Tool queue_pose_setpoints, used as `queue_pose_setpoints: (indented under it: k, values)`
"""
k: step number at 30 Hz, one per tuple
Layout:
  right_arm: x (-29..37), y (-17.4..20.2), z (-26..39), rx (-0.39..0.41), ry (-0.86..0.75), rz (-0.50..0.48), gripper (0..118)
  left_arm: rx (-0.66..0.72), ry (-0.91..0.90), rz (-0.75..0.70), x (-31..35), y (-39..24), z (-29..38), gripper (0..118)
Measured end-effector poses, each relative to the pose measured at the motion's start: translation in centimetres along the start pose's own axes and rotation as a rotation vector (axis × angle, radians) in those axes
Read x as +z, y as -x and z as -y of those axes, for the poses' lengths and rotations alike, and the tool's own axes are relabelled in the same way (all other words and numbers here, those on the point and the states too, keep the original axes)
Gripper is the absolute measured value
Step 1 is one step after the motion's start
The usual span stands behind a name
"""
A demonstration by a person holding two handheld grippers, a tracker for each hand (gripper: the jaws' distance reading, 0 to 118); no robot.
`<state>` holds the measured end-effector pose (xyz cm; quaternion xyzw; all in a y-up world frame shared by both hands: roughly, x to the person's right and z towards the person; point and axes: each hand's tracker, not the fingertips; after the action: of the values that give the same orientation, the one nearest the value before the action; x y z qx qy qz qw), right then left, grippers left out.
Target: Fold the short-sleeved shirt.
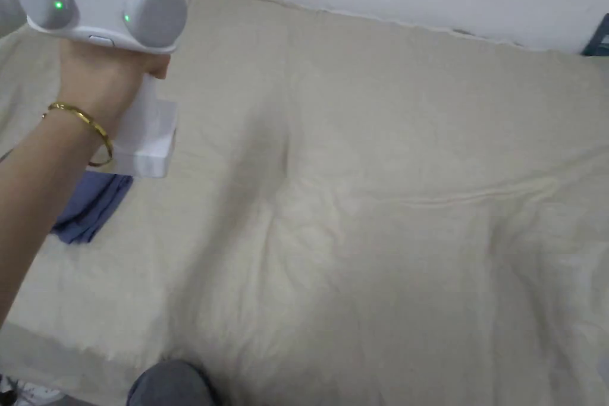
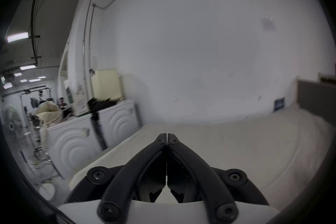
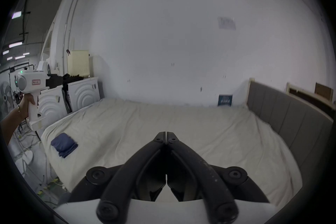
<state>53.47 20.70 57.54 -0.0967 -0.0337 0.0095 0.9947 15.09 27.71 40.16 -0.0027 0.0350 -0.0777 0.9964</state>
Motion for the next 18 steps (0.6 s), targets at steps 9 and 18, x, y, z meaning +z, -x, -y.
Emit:
queue_pose_setpoints:
  k: [9, 18]
  values:
    - [4.1, -0.6, -2.3, -0.036, -0.091, 0.132, 2, 0.108, -0.072, 0.201, 8.1, -9.6, 0.5, 0]
    - [6.3, -1.6, 1.9, -0.047, -0.058, 0.235, 2, 0.080, 0.005, 0.238, 10.8, -11.7, 8.8, 0]
